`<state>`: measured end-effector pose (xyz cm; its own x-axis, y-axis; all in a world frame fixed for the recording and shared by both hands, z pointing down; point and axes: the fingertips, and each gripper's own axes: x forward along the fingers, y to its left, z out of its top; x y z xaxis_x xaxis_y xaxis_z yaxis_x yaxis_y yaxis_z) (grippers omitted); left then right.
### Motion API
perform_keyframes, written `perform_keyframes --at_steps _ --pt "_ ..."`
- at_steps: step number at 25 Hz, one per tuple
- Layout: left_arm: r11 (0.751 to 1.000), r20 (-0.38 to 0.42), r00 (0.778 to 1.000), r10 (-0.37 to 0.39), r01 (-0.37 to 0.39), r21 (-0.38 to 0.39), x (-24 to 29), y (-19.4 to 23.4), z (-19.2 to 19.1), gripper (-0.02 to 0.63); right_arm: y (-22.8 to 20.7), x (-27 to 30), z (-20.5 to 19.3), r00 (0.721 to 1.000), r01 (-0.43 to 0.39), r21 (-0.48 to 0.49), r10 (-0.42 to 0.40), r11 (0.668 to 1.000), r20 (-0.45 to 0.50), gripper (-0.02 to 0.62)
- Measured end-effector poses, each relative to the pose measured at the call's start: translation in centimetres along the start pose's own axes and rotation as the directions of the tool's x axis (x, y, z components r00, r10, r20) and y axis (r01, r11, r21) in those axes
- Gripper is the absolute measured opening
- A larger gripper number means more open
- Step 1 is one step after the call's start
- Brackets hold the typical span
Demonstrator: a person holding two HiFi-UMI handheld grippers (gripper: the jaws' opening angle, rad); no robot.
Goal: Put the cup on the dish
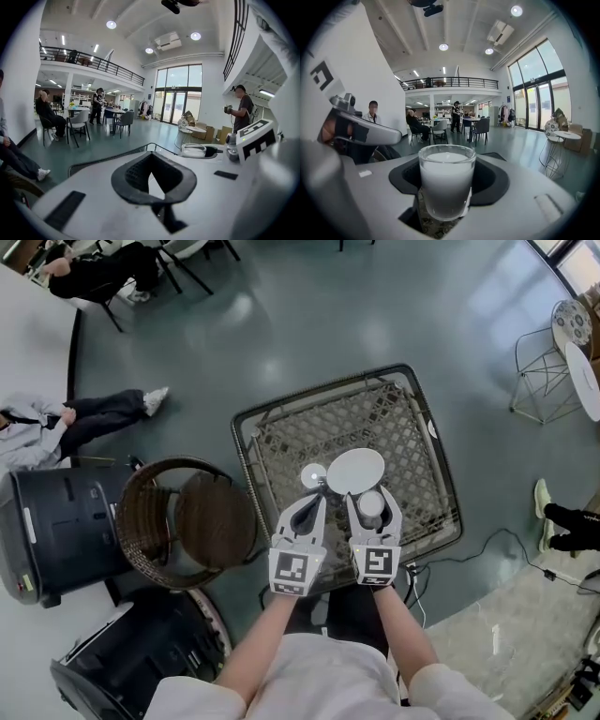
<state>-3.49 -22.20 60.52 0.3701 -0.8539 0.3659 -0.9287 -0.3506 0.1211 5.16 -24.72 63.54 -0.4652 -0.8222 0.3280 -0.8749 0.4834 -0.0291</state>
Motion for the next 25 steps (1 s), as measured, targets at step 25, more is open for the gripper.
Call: perform_keyframes --at_steps 25 --pt "0.998 -0.143 0.989 0.043 -0.049 -0.038 4.2 0.9 -7.6 0.003 -3.6 10.2 -11.0 0.988 -0.004 -0.031 -0.001 1.000 -0.153 0.252"
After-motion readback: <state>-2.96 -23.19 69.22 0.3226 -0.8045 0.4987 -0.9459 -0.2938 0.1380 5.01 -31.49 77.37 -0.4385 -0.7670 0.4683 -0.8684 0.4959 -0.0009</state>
